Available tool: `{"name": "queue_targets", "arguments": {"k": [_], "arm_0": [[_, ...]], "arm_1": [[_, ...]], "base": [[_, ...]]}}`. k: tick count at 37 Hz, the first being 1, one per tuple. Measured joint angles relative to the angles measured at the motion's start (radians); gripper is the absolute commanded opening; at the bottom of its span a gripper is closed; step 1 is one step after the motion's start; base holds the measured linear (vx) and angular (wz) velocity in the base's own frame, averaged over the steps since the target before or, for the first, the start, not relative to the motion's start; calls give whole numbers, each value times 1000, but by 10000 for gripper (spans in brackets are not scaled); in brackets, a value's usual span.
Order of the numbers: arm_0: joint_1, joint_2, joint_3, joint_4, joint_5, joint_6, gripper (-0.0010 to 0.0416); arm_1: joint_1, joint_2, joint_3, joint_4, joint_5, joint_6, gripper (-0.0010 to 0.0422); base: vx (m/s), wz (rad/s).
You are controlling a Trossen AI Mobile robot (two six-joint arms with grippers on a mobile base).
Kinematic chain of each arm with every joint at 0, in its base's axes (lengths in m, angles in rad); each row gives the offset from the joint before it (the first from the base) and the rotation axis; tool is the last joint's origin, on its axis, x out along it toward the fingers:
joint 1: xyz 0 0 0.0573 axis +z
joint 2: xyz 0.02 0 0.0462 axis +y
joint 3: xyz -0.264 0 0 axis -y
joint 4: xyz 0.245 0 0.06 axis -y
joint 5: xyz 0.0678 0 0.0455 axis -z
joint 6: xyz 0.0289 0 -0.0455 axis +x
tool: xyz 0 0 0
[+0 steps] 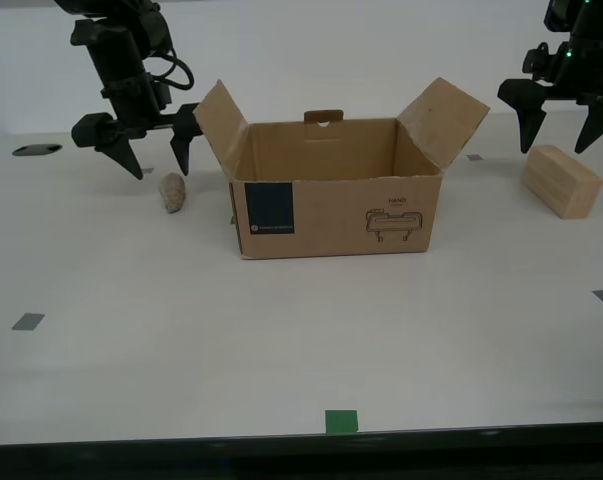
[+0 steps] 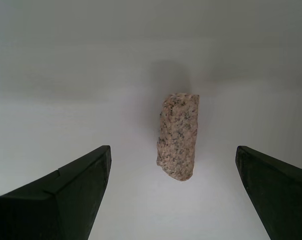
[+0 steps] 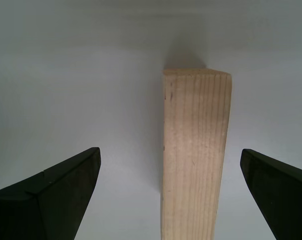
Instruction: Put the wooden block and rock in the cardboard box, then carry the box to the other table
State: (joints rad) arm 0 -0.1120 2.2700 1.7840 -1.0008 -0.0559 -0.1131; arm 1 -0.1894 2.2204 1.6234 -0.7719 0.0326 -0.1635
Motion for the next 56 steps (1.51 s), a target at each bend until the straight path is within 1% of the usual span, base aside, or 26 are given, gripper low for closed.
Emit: {"name": "queue_targets", "arguments": {"k": [13,18,24,28,32,46,52,56], "arm_0": [[1,0,-1,9,0,0,390],[1,0,-42,77,0,0,390],[2,0,-106,127,0,0,389],[1,0,-139,169,0,-17,389],[1,0,-164,208,0,-21,389],[1,0,-182,214,0,-21,390],[2,0,-214,214,0,-21,389],[2,0,-230,215,0,-21,389]], "arm_1": [[-7,0,-5,-2,-2,-10,338],[-7,0,-5,-3,-2,-11,338],[-7,0,-5,-8,-2,-11,338],[-8,0,-5,-10,-2,-11,338],[-8,0,-5,-16,-2,-11,339],[-16,0,-5,-2,-1,-11,337],[-20,0,-6,13,-2,-16,314],[-26,0,-7,46,-21,-19,304]], "base": [[0,0],[0,0],[0,0],[0,0],[0,0],[0,0],[0,0],[0,0]]}}
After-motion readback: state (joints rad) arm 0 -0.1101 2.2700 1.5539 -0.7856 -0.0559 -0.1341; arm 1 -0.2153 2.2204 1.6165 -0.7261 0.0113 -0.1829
